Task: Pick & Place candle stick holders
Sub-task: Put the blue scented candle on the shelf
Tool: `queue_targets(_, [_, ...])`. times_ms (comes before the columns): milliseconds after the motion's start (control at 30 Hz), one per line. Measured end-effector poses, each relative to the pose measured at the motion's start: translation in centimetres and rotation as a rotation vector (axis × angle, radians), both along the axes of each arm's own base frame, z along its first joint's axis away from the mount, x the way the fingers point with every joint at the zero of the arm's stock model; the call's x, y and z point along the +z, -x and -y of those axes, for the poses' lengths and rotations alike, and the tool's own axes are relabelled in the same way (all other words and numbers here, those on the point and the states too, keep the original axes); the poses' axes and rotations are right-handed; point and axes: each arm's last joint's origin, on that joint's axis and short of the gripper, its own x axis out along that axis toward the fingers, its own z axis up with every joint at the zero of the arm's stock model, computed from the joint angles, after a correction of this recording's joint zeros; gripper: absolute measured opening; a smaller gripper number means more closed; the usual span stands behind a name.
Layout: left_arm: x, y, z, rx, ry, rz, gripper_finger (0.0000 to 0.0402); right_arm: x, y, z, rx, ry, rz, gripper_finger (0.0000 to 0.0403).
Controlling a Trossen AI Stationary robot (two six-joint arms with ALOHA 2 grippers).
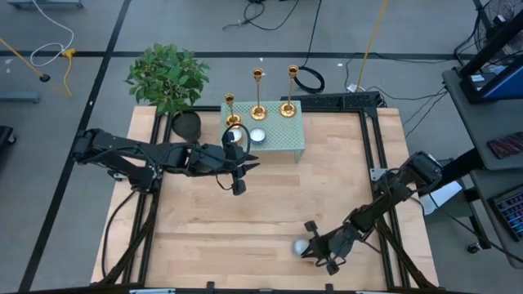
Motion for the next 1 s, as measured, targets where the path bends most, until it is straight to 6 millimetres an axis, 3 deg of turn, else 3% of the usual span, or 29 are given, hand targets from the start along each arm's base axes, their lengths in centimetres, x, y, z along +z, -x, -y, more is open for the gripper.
queue_targets(200, [0.0, 0.0, 0.0, -0.002, -0.004, 0.004, 0.0085, 3.3, -0.4, 0.9, -0.029, -0.094, 0.088, 0.0004])
queue_targets(367, [0.1, 0.0, 0.0, -0.017, -0.038, -0.005, 0.0085, 6.6, -0.9, 3.5, -0.089, -0.096, 0.157, 0.0002])
queue_targets(667, [0.1, 0.0, 0.0, -0.029, -0.065, -0.012, 0.0085, 10.7, -2.4, 12.8, -0.282, 0.008, 0.252, 0.0001])
queue_targets(1000, [0.0, 0.0, 0.0, -0.028, -0.065, -0.013, 0.0085, 13.4, -3.7, 23.7, -0.557, 0.123, 0.275, 0.0])
